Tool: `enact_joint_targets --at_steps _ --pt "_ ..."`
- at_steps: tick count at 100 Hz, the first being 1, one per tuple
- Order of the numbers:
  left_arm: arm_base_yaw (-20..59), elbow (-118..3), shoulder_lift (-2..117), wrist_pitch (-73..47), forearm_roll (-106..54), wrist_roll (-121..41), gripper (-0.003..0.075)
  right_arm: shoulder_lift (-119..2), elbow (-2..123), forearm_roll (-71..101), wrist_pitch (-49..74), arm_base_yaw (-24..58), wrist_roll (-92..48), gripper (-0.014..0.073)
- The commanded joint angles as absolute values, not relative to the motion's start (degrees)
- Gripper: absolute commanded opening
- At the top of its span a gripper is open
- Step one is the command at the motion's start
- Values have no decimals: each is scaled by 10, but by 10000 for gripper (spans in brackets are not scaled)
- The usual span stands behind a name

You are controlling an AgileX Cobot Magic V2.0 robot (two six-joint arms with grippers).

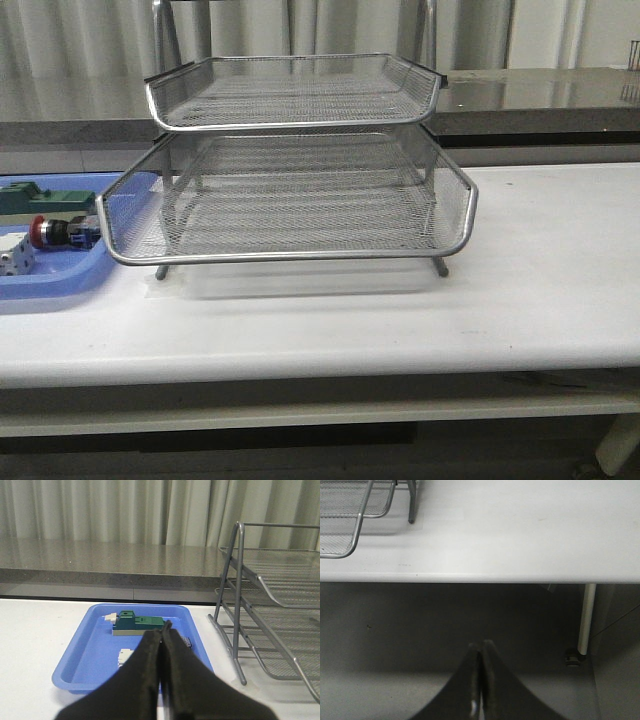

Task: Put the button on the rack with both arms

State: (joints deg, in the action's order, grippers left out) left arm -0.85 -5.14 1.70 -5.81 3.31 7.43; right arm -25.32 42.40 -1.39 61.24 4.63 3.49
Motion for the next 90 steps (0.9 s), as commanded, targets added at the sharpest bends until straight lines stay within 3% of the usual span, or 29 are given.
enact_joint_targets --at_steps 1,42,65,90 --pt "-11 -115 67 -24 25 77 -21 -256 443 -18 580 43 35 -116" --pt "-11 -396 386 -124 52 80 -21 -256 443 -18 580 43 35 -116" --pt "-11 -498 545 -126 52 72 -21 -256 443 -18 580 43 35 -116" --pt "-11 -582 681 -160 52 -39 -21 -256 443 -18 580 43 35 -116"
